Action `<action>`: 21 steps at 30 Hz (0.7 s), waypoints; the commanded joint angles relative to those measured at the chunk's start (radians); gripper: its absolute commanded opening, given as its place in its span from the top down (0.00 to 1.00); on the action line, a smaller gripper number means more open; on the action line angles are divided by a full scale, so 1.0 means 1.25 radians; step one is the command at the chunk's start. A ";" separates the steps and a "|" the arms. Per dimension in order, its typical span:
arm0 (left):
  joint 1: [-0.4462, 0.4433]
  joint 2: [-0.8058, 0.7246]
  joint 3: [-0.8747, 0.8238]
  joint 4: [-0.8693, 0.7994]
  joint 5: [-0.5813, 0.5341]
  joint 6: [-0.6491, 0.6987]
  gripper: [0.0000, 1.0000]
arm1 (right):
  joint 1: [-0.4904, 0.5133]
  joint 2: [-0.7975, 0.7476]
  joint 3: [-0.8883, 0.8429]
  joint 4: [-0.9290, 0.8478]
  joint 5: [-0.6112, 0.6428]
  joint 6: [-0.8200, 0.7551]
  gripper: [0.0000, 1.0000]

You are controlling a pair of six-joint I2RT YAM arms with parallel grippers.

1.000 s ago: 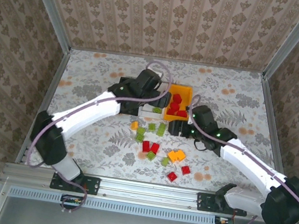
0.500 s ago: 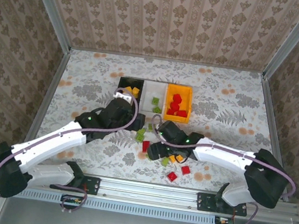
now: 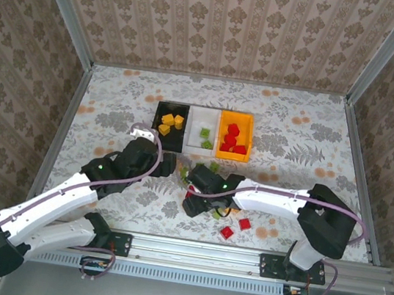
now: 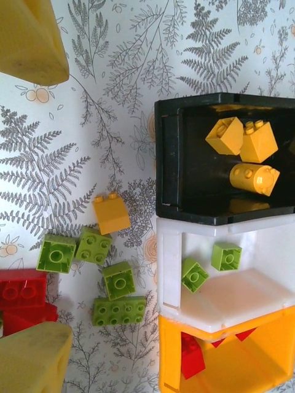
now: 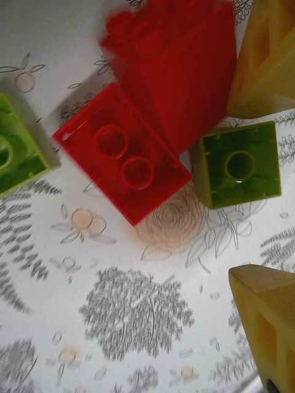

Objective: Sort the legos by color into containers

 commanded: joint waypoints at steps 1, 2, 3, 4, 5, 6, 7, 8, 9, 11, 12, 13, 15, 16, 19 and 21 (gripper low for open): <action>0.012 -0.017 -0.016 -0.027 -0.014 -0.024 0.00 | 0.015 0.036 0.021 -0.050 0.043 0.001 0.35; 0.014 -0.018 -0.020 -0.022 -0.010 -0.022 0.00 | 0.018 0.045 0.025 -0.053 0.046 0.000 0.36; 0.016 -0.018 -0.021 -0.022 -0.007 -0.022 0.00 | 0.021 0.050 0.029 -0.054 0.052 0.000 0.36; 0.019 -0.018 -0.020 -0.022 -0.006 -0.022 0.00 | 0.025 0.057 0.032 -0.057 0.064 -0.001 0.37; 0.020 -0.018 -0.020 -0.021 -0.006 -0.022 0.00 | 0.029 0.064 0.034 -0.057 0.074 -0.002 0.38; 0.021 -0.018 -0.020 -0.022 -0.006 -0.021 0.00 | 0.032 0.068 0.037 -0.056 0.083 -0.004 0.40; 0.022 -0.018 -0.020 -0.022 -0.006 -0.021 0.00 | 0.035 0.072 0.040 -0.056 0.090 -0.007 0.41; 0.023 -0.018 -0.020 -0.021 -0.006 -0.021 0.00 | 0.039 0.077 0.044 -0.060 0.096 -0.009 0.43; 0.024 -0.018 -0.021 -0.020 -0.005 -0.021 0.00 | 0.042 0.081 0.046 -0.060 0.104 -0.010 0.45; 0.025 -0.016 -0.021 -0.019 -0.002 -0.021 0.00 | 0.046 0.088 0.049 -0.058 0.114 -0.013 0.51; 0.026 -0.016 -0.022 -0.018 0.000 -0.020 0.00 | 0.047 0.089 0.048 -0.057 0.116 -0.013 0.53; 0.027 -0.017 -0.024 -0.017 0.001 -0.020 0.00 | 0.047 0.086 0.046 -0.052 0.119 -0.012 0.56; 0.028 -0.018 -0.027 -0.016 0.003 -0.021 0.00 | 0.048 0.064 0.035 -0.040 0.118 -0.013 0.61; 0.028 -0.017 -0.027 -0.014 0.005 -0.020 0.00 | 0.048 0.048 0.032 -0.037 0.116 -0.015 0.63; 0.028 -0.017 -0.032 -0.006 0.016 -0.017 0.00 | 0.047 -0.020 0.025 -0.040 0.110 -0.025 0.66; 0.028 -0.016 -0.036 -0.002 0.016 -0.018 0.00 | 0.044 -0.071 0.029 -0.053 0.108 -0.033 0.67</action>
